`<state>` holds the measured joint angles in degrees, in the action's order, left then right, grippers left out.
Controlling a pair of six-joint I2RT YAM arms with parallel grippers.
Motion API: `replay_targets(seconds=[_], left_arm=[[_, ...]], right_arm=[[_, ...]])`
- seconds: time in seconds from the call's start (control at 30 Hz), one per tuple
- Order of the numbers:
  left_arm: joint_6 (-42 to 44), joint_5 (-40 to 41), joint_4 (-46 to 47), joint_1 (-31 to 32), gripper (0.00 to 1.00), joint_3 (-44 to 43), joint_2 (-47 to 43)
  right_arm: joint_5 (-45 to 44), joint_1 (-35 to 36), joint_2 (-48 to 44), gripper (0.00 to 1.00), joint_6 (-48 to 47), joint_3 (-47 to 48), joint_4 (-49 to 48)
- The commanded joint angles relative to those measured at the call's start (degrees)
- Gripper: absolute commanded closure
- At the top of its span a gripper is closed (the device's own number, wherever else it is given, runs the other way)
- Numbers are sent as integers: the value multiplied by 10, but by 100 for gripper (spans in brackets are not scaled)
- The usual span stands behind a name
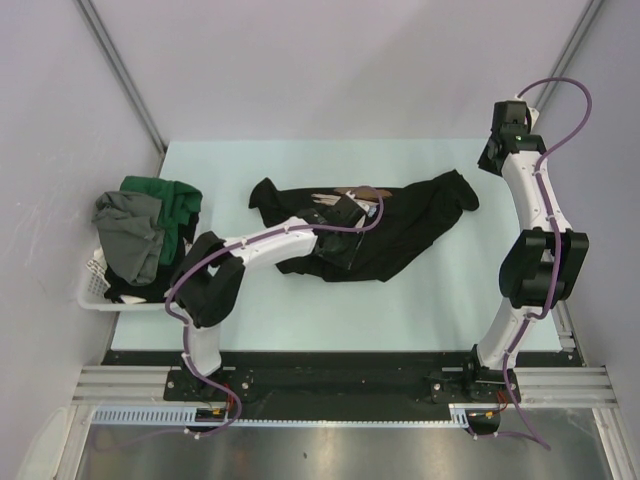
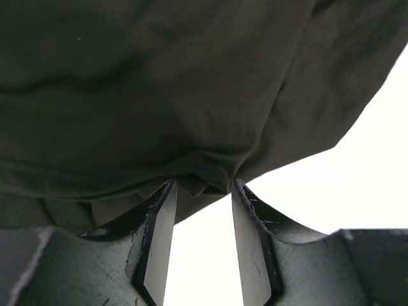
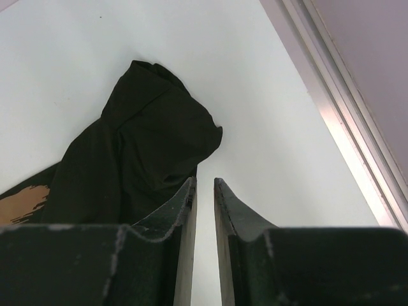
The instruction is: Fold and stack the t-shirts
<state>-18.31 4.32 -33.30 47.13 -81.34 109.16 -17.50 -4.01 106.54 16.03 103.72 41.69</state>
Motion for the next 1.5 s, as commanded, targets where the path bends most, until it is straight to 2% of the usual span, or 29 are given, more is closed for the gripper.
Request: replay_targets(seconds=[0.0,0.3,0.4,0.43,0.47,0.53,0.57,0.97,1.2,1.33,1.47], left_arm=[[18,-8,-4,4,55,-17,19],[20,-15,1,4,56,-16,30],[20,-17,6,4,60,-11,30],[20,-19,8,4,65,-8,29],[21,-19,11,4,80,-7,29],[21,-19,15,4,98,-4,31],[21,-17,15,4,100,-3,32],[55,53,-11,-6,100,-36,-11],[61,75,-50,-23,100,-50,-48],[52,103,-72,-36,100,-53,-71],[41,131,-83,-76,100,-57,-103]], right_arm=[[-2,-4,-27,78,5,2,-12],[-2,-9,-26,78,4,1,-12],[-1,-10,-25,78,5,2,-12],[-1,-10,-24,78,5,2,-11],[-2,-10,-22,79,5,2,-12],[-2,-10,-22,79,5,1,-12],[-1,-10,-21,79,6,2,-12],[-4,-10,-9,82,7,-33,-12],[7,-10,30,73,17,-55,-33],[23,-12,77,72,23,-34,-28],[41,-12,118,72,32,-12,-24]])
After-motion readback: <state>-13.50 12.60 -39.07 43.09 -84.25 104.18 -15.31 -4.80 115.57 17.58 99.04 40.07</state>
